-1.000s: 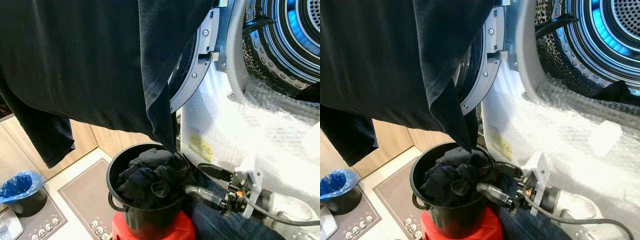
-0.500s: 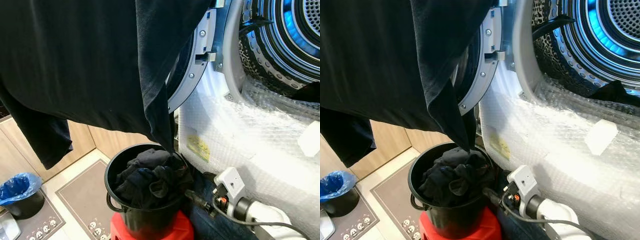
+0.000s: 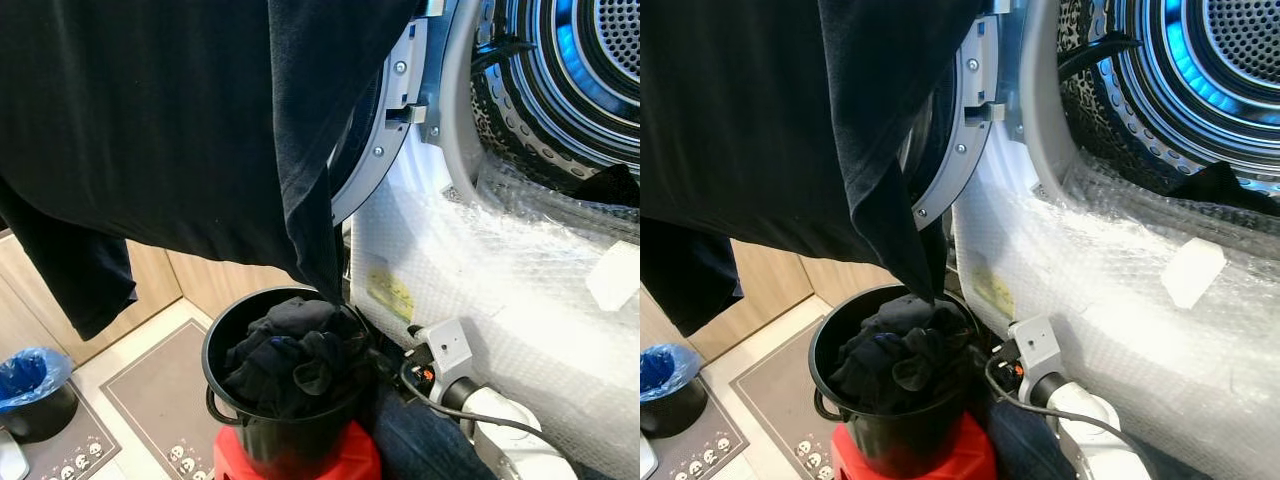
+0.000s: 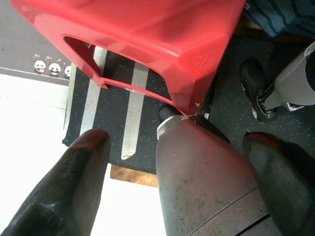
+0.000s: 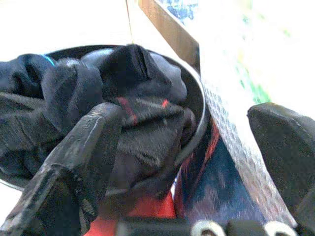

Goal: Clothes washing

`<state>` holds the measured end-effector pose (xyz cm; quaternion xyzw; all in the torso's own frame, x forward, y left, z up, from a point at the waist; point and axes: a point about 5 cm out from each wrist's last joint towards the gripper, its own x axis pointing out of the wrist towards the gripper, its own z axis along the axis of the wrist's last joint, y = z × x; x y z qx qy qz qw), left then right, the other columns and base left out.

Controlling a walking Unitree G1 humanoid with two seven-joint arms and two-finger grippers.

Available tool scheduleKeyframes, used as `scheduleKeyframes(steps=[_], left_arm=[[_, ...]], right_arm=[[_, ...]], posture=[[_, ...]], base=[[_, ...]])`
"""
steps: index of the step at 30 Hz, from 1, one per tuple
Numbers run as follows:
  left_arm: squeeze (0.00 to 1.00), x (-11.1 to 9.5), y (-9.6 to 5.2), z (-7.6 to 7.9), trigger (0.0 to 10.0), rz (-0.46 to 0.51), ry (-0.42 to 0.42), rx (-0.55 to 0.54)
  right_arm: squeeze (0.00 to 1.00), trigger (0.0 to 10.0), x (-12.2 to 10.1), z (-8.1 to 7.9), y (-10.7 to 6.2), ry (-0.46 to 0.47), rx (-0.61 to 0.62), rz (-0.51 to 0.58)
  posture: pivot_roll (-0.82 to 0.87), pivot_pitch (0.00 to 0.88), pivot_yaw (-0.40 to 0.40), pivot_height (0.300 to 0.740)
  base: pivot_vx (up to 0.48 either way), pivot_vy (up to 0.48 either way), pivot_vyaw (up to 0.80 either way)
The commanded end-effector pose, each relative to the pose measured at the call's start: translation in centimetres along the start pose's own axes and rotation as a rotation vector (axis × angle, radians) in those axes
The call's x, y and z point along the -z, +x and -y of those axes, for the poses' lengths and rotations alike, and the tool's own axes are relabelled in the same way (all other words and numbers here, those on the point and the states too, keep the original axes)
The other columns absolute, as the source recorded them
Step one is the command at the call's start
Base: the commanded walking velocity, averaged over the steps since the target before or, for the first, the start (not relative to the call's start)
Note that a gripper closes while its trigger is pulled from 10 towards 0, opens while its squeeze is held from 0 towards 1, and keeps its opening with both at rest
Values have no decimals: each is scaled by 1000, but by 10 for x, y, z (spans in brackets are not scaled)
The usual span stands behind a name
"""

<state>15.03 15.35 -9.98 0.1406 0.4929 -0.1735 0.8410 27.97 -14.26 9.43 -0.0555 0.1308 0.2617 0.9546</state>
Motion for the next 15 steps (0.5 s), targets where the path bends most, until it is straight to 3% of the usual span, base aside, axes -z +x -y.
scheduleKeyframes(steps=[1,3,8,10,15], left_arm=[[0,27,-5,1,10000,-99,9,3],[0,27,-5,5,10000,-97,11,8],[0,25,-4,8,10000,-94,12,12],[0,13,0,13,10000,-77,16,20],[0,7,1,10,10000,-69,17,20]], right_arm=[[0,10000,-11,-12,1,-7,-74,55],[0,10000,-11,-25,-3,-5,-183,73],[0,10000,-12,-27,-3,3,-190,77],[0,10000,-17,-39,0,12,-212,93],[0,10000,-20,-49,9,16,-166,98]], posture=[[-128,0,30,740],[-128,0,30,740],[-129,0,30,740],[-131,0,30,740],[-130,0,30,740]], base=[[0,0,0],[0,0,0],[0,0,0],[0,0,0],[0,0,0]])
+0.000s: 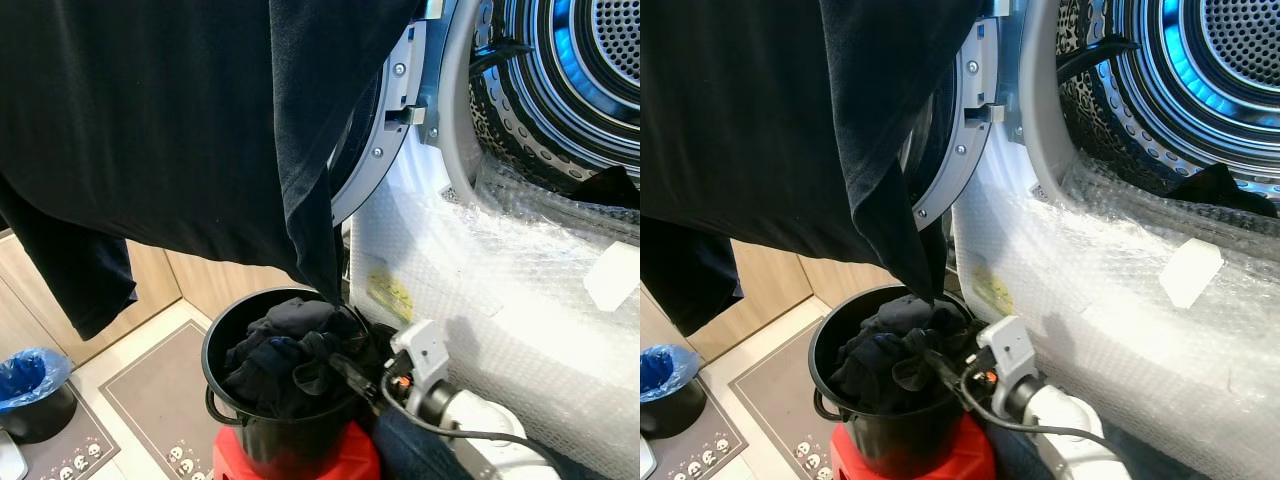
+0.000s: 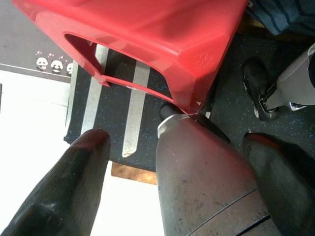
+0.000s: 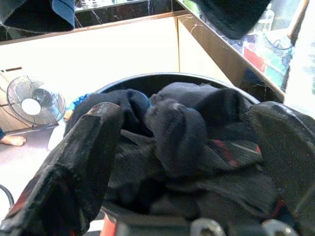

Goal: Clothes washing

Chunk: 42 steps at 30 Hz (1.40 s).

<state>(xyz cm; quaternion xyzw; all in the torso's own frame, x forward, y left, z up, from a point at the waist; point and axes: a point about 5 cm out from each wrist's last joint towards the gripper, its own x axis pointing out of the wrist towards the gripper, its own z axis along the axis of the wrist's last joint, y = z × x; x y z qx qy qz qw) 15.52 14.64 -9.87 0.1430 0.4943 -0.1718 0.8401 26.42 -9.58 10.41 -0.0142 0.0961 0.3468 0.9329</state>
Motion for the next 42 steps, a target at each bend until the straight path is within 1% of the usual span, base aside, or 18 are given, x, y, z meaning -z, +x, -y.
scheduleKeyframes(steps=[1,7,8,11,15,22,23,24,25,26,27,30,31,32,33,36,38,42], left_arm=[[0,14,-1,4,10000,-64,15,23],[0,16,-2,1,10000,-69,11,16],[0,17,-2,4,10000,-72,10,18],[0,18,-2,7,10000,-73,11,21],[0,19,-2,8,10000,-73,8,22],[0,21,-4,-2,10000,-75,-1,10],[0,22,-4,-5,10000,-76,-2,7],[0,23,-5,-7,10000,-77,-1,5],[0,23,-5,-7,10000,-77,-1,5],[0,23,-5,-8,10000,-78,-1,3],[0,22,-5,-8,10000,-77,-2,3],[0,21,-4,-7,10000,-76,0,5],[0,20,-4,-5,10000,-74,2,7],[0,18,-3,-2,10000,-72,4,11],[0,17,-2,2,10000,-69,5,16],[0,15,-2,6,10000,-66,7,22],[0,15,-1,7,10000,-65,8,23],[0,15,-1,8,10000,-65,9,24]], right_arm=[[0,10000,-5,-3,6,-25,33,6],[0,10000,-1,-9,17,-59,75,-22],[0,10000,3,-10,22,-83,94,-52],[0,10000,5,-8,25,-98,111,-72],[0,10000,11,-8,27,-89,112,-121],[0,10000,18,-6,30,-90,163,-174],[0,8510,19,-5,32,-85,179,-181],[0,7451,21,-5,33,-72,188,-193],[0,7451,21,-5,33,-72,188,-193],[0,4706,22,-5,35,-72,203,-202],[0,3137,22,-5,37,-64,217,-208],[0,3098,22,-5,38,-43,229,-216],[0,2471,22,-5,39,-37,232,-218],[0,2235,21,-5,41,-32,236,-218],[0,510,19,-6,42,-33,236,-213],[0,549,18,-7,45,-34,240,-206],[0,0,17,-7,46,-31,246,-206],[0,0,17,-7,46,-34,251,-201]], posture=[[-128,0,30,740],[-123,0,28,740],[-120,0,27,740],[-116,0,25,740],[-113,0,23,740],[-110,0,20,740],[-109,0,20,740],[-108,0,19,740],[-108,0,19,740],[-108,0,19,740],[-109,0,20,740],[-109,0,21,740],[-109,0,21,740],[-110,0,21,740],[-110,0,21,740],[-111,0,21,740],[-110,0,20,740],[-110,0,20,740]], base=[[0,0,0],[0,0,0],[0,0,0],[0,0,0],[0,0,0],[0,0,0],[0,0,0],[0,0,0],[0,0,0],[0,0,0],[0,0,0],[0,0,0],[0,0,0],[0,0,0],[0,0,0],[0,0,0],[0,0,0],[0,0,0]])
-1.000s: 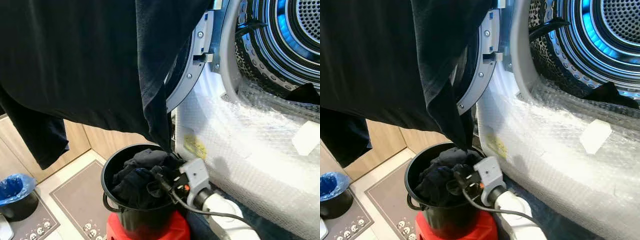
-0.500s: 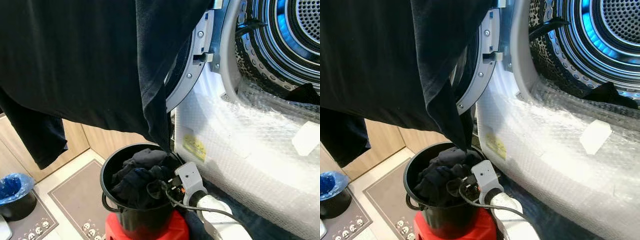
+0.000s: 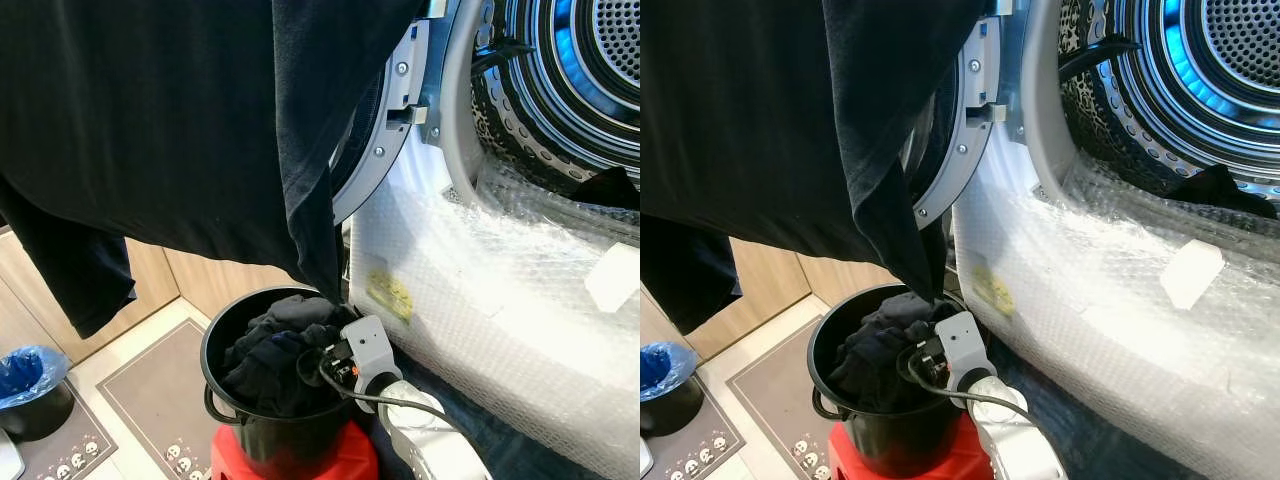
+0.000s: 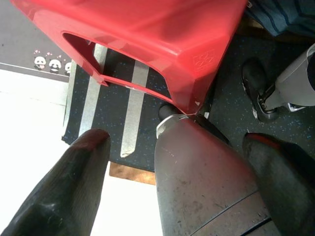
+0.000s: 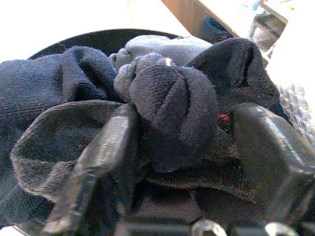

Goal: Clothes washing

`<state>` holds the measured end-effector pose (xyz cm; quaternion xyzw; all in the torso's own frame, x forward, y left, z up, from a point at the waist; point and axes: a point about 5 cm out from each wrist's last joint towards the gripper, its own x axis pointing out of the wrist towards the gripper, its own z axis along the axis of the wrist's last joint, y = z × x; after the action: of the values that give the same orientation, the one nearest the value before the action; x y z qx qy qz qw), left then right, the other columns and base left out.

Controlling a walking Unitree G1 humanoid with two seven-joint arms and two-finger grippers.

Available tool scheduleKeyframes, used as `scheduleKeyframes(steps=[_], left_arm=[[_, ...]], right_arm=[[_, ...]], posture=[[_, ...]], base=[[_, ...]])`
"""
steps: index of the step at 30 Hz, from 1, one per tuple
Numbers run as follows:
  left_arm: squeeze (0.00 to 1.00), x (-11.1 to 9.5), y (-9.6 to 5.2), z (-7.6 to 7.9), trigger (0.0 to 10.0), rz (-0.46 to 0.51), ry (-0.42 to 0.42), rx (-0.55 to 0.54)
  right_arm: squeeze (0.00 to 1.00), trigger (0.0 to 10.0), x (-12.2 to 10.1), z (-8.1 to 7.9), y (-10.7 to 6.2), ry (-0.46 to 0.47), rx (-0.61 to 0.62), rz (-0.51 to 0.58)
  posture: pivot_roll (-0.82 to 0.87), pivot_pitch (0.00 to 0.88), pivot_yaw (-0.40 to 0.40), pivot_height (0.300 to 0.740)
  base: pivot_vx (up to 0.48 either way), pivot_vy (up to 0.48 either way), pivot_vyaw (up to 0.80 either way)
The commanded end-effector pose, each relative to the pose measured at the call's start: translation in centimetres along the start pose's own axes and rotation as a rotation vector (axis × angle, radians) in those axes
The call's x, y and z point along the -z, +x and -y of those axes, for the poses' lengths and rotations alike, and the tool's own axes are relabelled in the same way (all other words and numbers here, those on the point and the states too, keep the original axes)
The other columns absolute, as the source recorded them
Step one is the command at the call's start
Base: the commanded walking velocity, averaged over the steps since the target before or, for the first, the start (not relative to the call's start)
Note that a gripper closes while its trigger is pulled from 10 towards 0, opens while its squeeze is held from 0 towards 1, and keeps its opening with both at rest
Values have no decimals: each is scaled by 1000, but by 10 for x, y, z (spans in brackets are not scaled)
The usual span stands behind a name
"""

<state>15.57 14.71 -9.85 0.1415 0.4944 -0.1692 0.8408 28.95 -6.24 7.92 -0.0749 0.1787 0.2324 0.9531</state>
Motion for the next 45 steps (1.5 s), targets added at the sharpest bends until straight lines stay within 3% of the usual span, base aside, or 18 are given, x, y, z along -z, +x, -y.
scheduleKeyframes(steps=[1,14,19,27,32,39,40,41,42,45], left_arm=[[0,15,-1,8,10000,-65,14,26],[0,21,-3,9,10000,-75,15,26],[0,22,-3,8,10000,-77,20,25],[0,18,-1,14,10000,-74,20,32],[0,26,-3,12,10000,-85,21,30],[0,30,-5,6,10000,-91,19,21],[0,30,-5,5,10000,-91,20,21],[0,29,-5,6,10000,-89,20,21],[0,27,-4,6,10000,-87,21,22],[0,22,-3,10,10000,-79,22,27]], right_arm=[[0,0,-1,1,1,0,13,-5],[0,0,-2,4,-1,-33,11,29],[0,0,-6,3,-4,-102,-16,75],[0,0,-6,6,-10,-138,-51,103],[0,0,-9,6,-11,-158,-55,130],[0,0,-11,6,-13,-151,-72,161],[0,0,-15,5,-17,-127,-126,199],[0,2941,-18,6,-20,-102,-149,222],[0,10000,-20,7,-21,-62,-173,232],[0,10000,-26,12,-25,44,-256,262]], posture=[[-110,0,20,740],[-112,0,19,740],[-115,0,21,740],[-119,0,19,740],[-118,0,21,740],[-118,0,20,740],[-119,0,22,740],[-120,0,22,740],[-121,0,23,740],[-124,0,23,740]], base=[[0,0,0],[0,0,0],[0,0,0],[0,0,0],[0,0,0],[0,0,0],[0,0,0],[0,0,0],[0,0,0],[0,0,0]])
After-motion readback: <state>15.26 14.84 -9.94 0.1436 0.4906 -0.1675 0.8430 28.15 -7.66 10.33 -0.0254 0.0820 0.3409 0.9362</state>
